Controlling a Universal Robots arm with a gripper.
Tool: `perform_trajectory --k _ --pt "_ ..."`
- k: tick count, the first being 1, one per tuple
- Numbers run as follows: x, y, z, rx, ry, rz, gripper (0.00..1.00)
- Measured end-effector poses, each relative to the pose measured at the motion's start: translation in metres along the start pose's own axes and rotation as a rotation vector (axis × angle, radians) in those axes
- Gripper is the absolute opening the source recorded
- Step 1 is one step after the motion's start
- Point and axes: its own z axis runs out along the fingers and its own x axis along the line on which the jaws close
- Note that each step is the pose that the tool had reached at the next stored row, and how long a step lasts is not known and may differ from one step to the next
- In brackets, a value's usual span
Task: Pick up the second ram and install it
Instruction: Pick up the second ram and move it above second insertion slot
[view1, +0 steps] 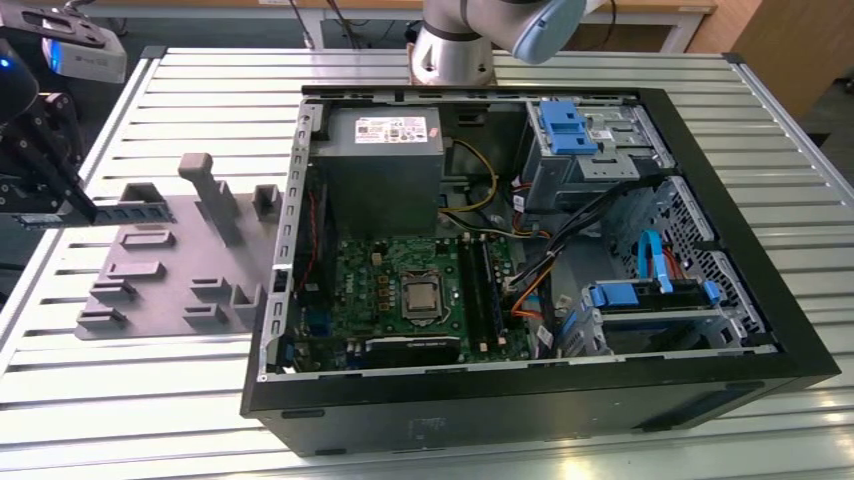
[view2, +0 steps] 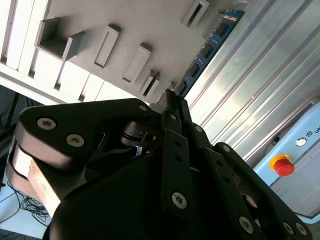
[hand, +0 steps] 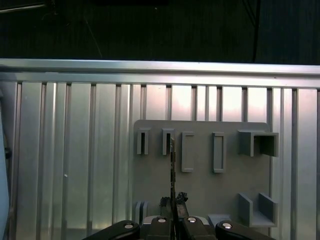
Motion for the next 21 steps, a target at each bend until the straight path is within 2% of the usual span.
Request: perform_trajectory --k 21 --pt "0.0 -0.0004 -0.0044 -0.0002 0.0001 0.0 0.14"
